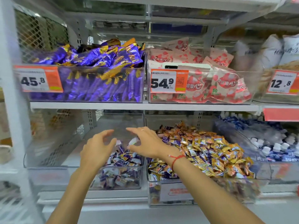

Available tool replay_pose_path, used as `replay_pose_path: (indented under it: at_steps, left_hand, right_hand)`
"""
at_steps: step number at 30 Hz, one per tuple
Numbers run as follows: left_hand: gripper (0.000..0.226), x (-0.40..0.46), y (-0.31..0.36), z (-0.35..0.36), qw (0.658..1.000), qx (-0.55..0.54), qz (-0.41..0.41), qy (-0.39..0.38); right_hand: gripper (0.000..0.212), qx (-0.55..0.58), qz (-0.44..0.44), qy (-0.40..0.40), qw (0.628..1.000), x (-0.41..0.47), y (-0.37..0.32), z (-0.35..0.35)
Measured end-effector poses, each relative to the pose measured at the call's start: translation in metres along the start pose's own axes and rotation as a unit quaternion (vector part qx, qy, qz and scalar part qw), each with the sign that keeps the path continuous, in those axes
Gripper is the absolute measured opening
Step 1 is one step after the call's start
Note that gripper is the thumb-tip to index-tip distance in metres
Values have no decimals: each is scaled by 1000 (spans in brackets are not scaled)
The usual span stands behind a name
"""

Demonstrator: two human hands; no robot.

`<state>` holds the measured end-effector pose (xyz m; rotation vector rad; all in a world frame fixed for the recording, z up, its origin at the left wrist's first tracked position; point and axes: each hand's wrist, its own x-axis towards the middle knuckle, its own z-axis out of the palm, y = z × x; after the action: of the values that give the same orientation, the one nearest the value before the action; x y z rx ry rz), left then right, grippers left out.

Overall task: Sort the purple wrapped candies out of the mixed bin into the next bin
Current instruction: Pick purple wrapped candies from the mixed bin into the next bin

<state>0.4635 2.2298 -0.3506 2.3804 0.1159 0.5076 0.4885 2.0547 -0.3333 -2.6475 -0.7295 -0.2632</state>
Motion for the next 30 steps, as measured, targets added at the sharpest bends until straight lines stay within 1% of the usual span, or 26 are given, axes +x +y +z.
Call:
replay_pose_path:
  at_steps: [1,3,5,7,9,10,13,15,17,19,21,22,23,24,26,27,28,30]
  left_hand:
    - [34,0,-1,1,1000,13,1,-5]
    - [31,-2,4,3,1000,15,21,11]
    - [25,-11,20,6,997,-11,68,36]
    - [22,-24,43,14,991,-47,122,36]
    - [21,-40,66,25,982,-80,171,-4]
    - [21,-47,75,33,977,-89,191,-33]
    - [24,-55,96,62,957,-99,236,-137]
    - [28,-55,109,82,931,-101,269,-226]
    - [36,-51,122,103,904,-49,293,-309]
    - [48,-45,132,122,874,71,314,-364]
    - [53,-38,137,134,840,203,316,-392]
    - [55,-34,136,136,830,243,307,-399]
    - [54,-31,134,135,829,264,296,-394]
    - [51,-29,132,131,836,274,292,-375]
    - [41,-29,126,121,858,273,317,-298]
    - [37,-29,122,115,871,254,329,-261]
    - [33,-29,120,111,887,217,328,-240]
    - [31,-27,121,102,920,140,295,-216]
  right_hand:
    - [58,-6,2,-1,1000,-4,3,-2]
    - [49,8,2,24,1000,-21,12,-9]
    - [38,39,14,32,999,-48,24,-19]
    - [30,69,42,40,996,-78,39,-33]
    - [24,98,80,55,990,-104,56,-51]
    - [22,93,100,53,989,-114,67,-61]
    - [24,17,185,3,983,-141,100,-85]
    - [28,-30,230,16,973,-156,123,-92]
    - [37,-68,269,53,959,-166,142,-87]
    - [50,-89,315,64,943,-169,152,-74]
    - [62,-106,373,21,921,-166,153,-59]
    - [65,-114,401,-7,909,-161,150,-53]
    - [67,-118,421,-29,899,-156,146,-49]
    - [68,-113,433,-46,893,-149,142,-46]
    - [69,-88,433,-81,893,-134,133,-41]
    - [69,-76,423,-90,899,-128,130,-38]
    - [68,-61,406,-93,907,-122,127,-36]
    - [65,-19,353,-82,932,-113,122,-30]
